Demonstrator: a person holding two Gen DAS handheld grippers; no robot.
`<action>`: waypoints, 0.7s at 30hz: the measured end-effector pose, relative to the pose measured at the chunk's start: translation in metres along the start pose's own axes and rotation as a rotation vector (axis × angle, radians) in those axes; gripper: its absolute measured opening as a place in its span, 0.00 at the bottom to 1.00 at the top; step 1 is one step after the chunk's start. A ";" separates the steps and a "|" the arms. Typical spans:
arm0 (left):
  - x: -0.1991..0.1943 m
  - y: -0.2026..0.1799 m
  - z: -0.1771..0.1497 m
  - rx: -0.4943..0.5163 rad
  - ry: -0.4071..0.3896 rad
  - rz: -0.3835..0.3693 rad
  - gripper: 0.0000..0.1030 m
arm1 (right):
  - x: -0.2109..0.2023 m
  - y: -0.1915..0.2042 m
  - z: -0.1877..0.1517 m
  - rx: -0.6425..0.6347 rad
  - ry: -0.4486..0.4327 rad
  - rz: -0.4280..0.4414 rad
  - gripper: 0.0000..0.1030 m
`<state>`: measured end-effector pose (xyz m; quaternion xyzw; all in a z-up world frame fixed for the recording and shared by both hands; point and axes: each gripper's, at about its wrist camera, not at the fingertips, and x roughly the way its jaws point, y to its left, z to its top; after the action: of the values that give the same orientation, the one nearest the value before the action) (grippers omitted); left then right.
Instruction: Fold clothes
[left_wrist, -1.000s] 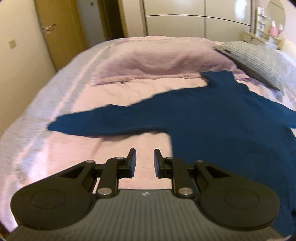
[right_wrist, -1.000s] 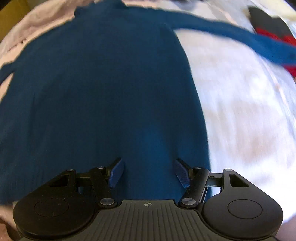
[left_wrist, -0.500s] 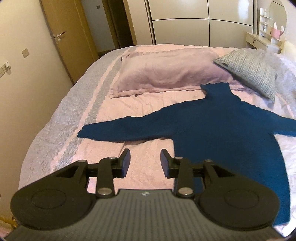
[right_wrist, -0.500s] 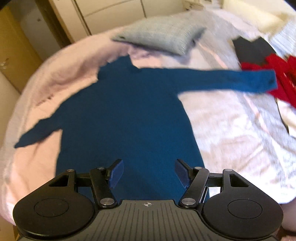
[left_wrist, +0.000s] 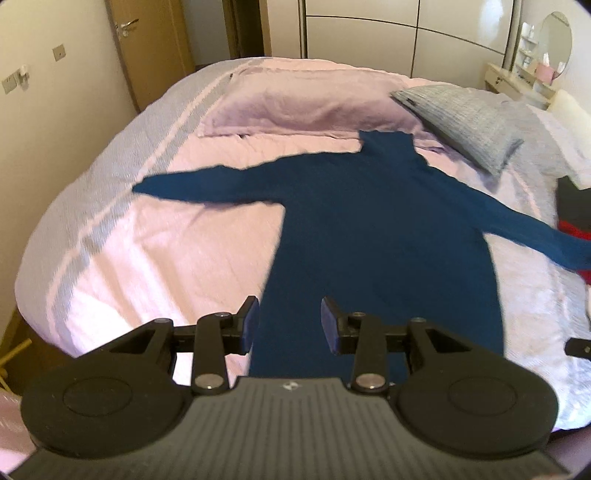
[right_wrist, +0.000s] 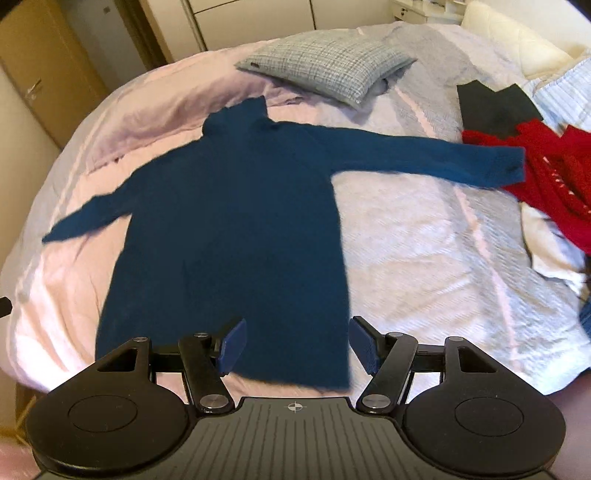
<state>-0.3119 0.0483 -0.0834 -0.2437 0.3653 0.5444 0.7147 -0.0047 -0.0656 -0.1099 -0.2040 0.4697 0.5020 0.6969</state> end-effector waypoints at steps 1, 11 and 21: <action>-0.007 -0.004 -0.009 -0.007 0.002 -0.007 0.32 | -0.005 -0.002 -0.004 -0.011 -0.001 0.002 0.63; -0.064 -0.020 -0.051 -0.047 -0.034 -0.012 0.32 | -0.041 -0.009 -0.028 -0.083 -0.018 0.035 0.63; -0.086 -0.029 -0.071 -0.052 -0.039 0.005 0.33 | -0.057 -0.014 -0.048 -0.115 -0.010 0.067 0.63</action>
<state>-0.3146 -0.0644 -0.0604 -0.2508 0.3375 0.5601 0.7138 -0.0172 -0.1368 -0.0863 -0.2253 0.4434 0.5521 0.6692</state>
